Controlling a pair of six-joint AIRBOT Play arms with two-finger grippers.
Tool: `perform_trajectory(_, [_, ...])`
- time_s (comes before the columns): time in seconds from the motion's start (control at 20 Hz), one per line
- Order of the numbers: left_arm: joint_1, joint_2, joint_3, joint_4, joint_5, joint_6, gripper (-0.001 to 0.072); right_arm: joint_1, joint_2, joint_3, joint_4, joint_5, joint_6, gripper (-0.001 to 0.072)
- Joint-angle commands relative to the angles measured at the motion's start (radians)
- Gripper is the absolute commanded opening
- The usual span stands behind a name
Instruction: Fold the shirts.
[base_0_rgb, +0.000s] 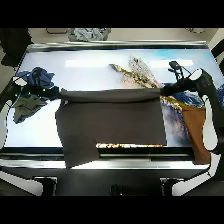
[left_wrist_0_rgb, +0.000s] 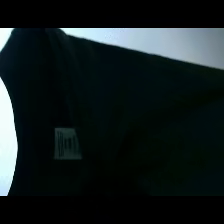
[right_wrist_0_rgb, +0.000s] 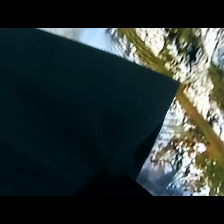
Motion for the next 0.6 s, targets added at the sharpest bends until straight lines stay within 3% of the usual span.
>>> perform_trajectory(0.0, [0.008, -0.008, 0.002, 0.074, -0.2, -0.002, 0.0042, 0.001, -0.013, -0.001, -0.095, 0.167, 0.045, 0.0057])
perform_trajectory(0.4, [0.008, -0.055, 0.0, 0.073, -0.217, -0.09, 0.0046, 0.002, -0.06, -0.001, -0.084, 0.249, 0.072, 0.0059])
perform_trajectory(0.45, [0.008, -0.054, 0.0, 0.073, -0.217, -0.097, 0.01, 0.001, -0.059, 0.0, -0.075, 0.241, 0.09, 0.0116])
perform_trajectory(0.5, [0.011, -0.051, 0.004, 0.072, -0.227, -0.098, 0.0314, 0.0, -0.056, 0.001, -0.069, 0.233, 0.1, 0.0312])
perform_trajectory(0.55, [0.02, -0.05, 0.018, 0.073, -0.254, -0.107, 0.0466, 0.0, -0.046, 0.006, -0.068, 0.246, 0.094, 0.0496])
